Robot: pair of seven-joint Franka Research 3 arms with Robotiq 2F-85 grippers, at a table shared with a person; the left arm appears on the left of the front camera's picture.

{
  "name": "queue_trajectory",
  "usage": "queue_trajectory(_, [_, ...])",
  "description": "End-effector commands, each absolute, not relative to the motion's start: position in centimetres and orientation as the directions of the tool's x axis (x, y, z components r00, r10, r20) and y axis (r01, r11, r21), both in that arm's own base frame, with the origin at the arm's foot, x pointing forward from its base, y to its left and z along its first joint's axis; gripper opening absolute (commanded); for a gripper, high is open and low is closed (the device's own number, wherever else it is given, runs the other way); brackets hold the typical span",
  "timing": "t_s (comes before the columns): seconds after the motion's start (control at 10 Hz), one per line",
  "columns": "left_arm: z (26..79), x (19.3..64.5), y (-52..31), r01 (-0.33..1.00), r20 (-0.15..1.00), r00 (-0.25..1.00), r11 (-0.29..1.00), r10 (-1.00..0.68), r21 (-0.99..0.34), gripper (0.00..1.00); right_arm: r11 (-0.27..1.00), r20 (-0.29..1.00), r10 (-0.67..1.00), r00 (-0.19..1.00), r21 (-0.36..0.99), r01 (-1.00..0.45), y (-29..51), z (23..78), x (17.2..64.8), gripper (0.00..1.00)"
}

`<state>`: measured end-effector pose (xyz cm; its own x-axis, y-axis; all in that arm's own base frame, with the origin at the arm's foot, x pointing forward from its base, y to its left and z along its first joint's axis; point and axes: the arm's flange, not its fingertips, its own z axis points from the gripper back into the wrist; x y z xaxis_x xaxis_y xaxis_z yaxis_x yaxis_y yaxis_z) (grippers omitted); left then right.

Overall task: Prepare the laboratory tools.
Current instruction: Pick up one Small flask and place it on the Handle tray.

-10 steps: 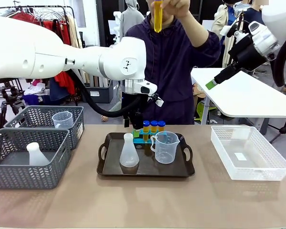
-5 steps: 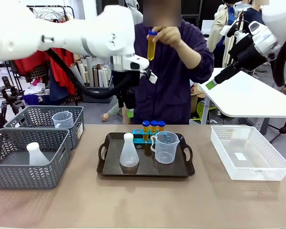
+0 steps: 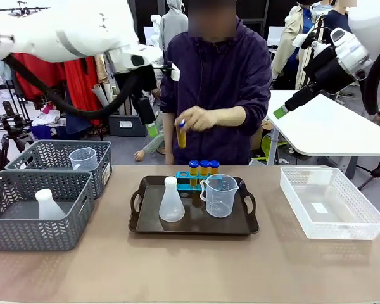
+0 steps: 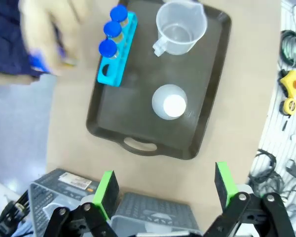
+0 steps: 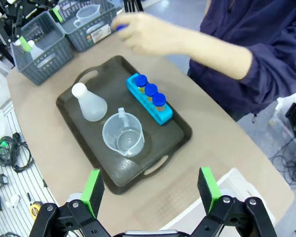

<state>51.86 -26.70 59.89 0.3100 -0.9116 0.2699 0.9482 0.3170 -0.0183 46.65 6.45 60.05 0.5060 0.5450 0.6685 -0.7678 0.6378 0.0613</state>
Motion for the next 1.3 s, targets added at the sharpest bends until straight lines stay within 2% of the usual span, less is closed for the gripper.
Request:
queue_trajectory(0.0, [59.8,50.5,-23.9,0.967,0.357,0.243,0.255,-0.902,-0.013,1.0,0.629,0.679,0.539,0.499,0.071,-0.774,6.3,60.2,46.7,1.0])
queue_trajectory(0.7, [62.2,50.7,-19.1,0.98,0.525,0.124,0.187,-0.842,0.07,1.0,0.629,0.679,0.539,0.499,0.071,-0.774,6.3,60.2,46.7,1.0])
queue_trajectory(0.8, [62.2,50.8,-19.5,0.975,0.5,0.163,0.216,-0.851,0.051,1.0,0.629,0.679,0.539,0.499,0.071,-0.774,6.3,60.2,46.7,1.0])
queue_trajectory(1.2, [62.9,51.6,-20.0,0.976,0.482,0.162,0.21,-0.861,0.048,1.0,0.629,0.679,0.539,0.499,0.071,-0.774,6.3,60.2,46.7,1.0])
